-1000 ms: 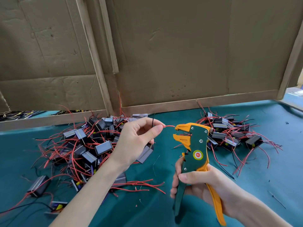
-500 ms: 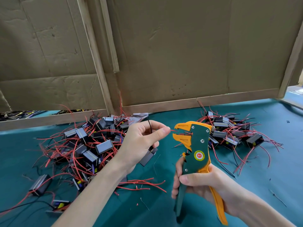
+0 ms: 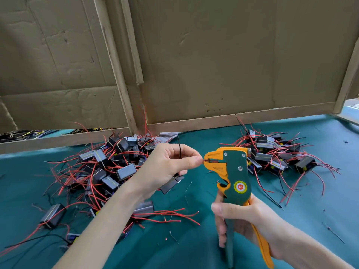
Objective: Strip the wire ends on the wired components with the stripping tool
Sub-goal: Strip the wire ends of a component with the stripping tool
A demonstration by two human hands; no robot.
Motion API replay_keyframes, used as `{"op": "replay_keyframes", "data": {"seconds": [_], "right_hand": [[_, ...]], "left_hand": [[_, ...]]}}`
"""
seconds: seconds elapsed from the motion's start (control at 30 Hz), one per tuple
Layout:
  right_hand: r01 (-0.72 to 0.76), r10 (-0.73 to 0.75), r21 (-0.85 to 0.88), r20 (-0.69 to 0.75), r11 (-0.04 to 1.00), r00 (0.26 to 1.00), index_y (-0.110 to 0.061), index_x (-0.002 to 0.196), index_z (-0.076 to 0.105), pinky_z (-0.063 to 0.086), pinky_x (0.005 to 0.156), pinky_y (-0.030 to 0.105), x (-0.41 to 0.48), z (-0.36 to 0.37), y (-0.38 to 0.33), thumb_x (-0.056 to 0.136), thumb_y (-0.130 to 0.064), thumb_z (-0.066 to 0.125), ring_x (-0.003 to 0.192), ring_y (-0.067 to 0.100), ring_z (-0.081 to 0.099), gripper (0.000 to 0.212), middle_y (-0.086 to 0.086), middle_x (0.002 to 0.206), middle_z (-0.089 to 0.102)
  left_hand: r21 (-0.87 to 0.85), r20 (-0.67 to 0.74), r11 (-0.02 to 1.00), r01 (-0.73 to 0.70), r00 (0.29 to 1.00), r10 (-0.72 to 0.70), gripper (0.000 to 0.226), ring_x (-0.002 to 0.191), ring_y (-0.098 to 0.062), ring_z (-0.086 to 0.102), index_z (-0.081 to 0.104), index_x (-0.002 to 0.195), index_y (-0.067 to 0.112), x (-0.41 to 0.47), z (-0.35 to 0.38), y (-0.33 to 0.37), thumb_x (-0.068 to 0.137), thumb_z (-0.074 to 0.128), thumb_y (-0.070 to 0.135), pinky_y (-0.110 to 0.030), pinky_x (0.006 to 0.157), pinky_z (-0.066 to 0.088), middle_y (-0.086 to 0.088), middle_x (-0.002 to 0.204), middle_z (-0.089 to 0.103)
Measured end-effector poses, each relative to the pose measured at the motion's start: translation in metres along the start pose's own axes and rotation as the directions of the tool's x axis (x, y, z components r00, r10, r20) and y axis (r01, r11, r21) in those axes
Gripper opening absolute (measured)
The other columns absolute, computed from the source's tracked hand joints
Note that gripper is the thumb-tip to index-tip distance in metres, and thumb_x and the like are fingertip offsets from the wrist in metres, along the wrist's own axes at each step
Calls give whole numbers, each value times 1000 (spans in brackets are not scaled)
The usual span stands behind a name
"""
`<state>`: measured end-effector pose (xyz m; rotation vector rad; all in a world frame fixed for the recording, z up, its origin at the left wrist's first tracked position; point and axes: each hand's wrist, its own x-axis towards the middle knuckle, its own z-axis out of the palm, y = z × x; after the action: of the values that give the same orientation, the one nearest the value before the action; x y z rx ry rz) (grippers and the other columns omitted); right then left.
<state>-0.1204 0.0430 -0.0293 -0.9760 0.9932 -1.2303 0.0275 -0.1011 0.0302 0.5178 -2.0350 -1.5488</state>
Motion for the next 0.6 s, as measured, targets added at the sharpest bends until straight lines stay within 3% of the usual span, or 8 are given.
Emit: {"op": "replay_keyframes", "data": {"seconds": [0.1,0.2,0.3,0.4,0.47,0.53,0.6], "right_hand": [[-11,16,37,-119,999,993,-10,60,55,48,49,35,0,11,5,61,-34,84,44,28,50,38,18,53,51],[-26,54,108,-267,994,962,-11,54,45,39,41,30,3,13,11,58,-36,79,38,24,40,42,14,48,42],[-19,82,249,-244,968,966,-7,58,56,50,46,36,8,8,10,63,-21,77,44,30,52,25,18,56,50],[46,22,353,-185,934,982,-6,70,67,57,65,44,14,3,7,67,-9,73,63,35,64,8,21,70,60],[103,-54,266,-188,958,981,-6,73,66,57,68,46,15,-5,6,63,-13,79,68,37,65,18,22,73,61],[131,-100,190,-161,973,982,-6,76,64,56,72,48,15,-13,4,61,-20,86,71,39,65,30,23,75,61],[125,-110,143,-105,982,988,-6,77,63,55,74,50,13,-16,2,61,-24,89,72,40,65,35,23,76,62]], "left_hand": [[-48,13,999,12,1000,-11,9,53,-9,44,68,76,20,2,3,-5,76,75,25,-17,54,41,3,67,55],[-114,-8,993,30,999,-31,14,54,-8,43,52,87,11,5,12,-19,85,58,24,-20,60,44,4,69,54],[-113,-5,992,52,999,-52,21,57,-6,41,53,83,10,7,24,-35,97,41,19,-20,63,43,6,69,58],[36,-54,999,39,998,-37,32,61,-6,42,59,80,15,7,24,-40,101,35,19,-18,64,39,9,64,55],[176,-73,984,29,997,-17,33,69,-11,46,63,86,20,7,18,-38,101,34,23,-24,72,41,11,71,56],[321,-74,946,35,997,-12,32,88,-17,53,63,97,31,7,11,-35,102,31,28,-27,88,43,8,97,62],[421,-67,907,-1,997,33,31,90,-9,54,59,108,40,6,8,-27,103,33,25,-15,88,40,-4,106,55]]}}
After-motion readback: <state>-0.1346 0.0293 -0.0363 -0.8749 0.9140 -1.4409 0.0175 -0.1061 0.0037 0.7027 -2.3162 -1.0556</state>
